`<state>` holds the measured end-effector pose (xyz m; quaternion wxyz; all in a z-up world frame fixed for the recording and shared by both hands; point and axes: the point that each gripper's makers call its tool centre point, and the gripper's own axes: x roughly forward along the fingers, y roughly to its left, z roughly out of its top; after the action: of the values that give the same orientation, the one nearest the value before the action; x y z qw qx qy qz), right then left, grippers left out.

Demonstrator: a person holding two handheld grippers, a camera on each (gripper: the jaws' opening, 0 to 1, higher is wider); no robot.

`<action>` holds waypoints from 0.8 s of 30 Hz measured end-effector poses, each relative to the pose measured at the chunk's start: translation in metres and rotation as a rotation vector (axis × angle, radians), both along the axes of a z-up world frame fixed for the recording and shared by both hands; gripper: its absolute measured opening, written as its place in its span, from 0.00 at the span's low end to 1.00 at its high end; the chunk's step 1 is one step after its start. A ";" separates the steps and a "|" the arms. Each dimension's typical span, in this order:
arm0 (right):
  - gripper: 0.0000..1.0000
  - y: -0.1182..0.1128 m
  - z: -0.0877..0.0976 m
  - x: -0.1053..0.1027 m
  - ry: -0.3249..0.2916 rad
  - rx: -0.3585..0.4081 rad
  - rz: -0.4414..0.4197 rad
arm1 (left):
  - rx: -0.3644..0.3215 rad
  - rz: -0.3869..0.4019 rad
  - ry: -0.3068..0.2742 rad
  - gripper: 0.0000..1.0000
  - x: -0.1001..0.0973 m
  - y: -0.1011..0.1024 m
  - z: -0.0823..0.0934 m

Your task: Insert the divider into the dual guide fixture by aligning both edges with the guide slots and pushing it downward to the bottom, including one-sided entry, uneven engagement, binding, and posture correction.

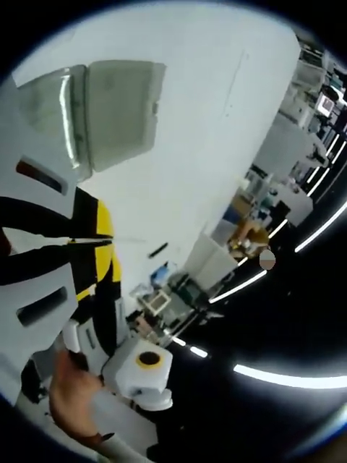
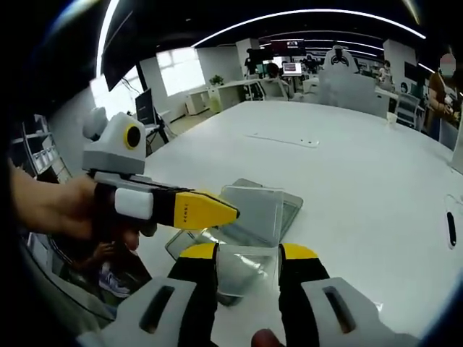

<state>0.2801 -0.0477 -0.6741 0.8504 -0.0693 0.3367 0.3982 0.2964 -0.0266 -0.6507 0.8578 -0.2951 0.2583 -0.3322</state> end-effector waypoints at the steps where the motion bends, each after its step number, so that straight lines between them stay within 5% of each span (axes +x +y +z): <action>1: 0.28 0.000 0.000 0.000 -0.002 0.000 0.003 | 0.000 -0.003 -0.004 0.00 0.000 0.000 0.001; 12: 0.31 0.003 0.009 0.001 -0.052 0.008 0.041 | -0.021 -0.034 -0.018 0.00 -0.002 -0.001 0.008; 24: 0.33 -0.001 0.014 0.002 -0.016 0.060 0.074 | -0.011 -0.063 -0.043 0.00 -0.001 0.001 0.012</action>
<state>0.2822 -0.0492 -0.6602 0.8395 -0.0595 0.3150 0.4387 0.2949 -0.0261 -0.6387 0.8507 -0.2841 0.2473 -0.3667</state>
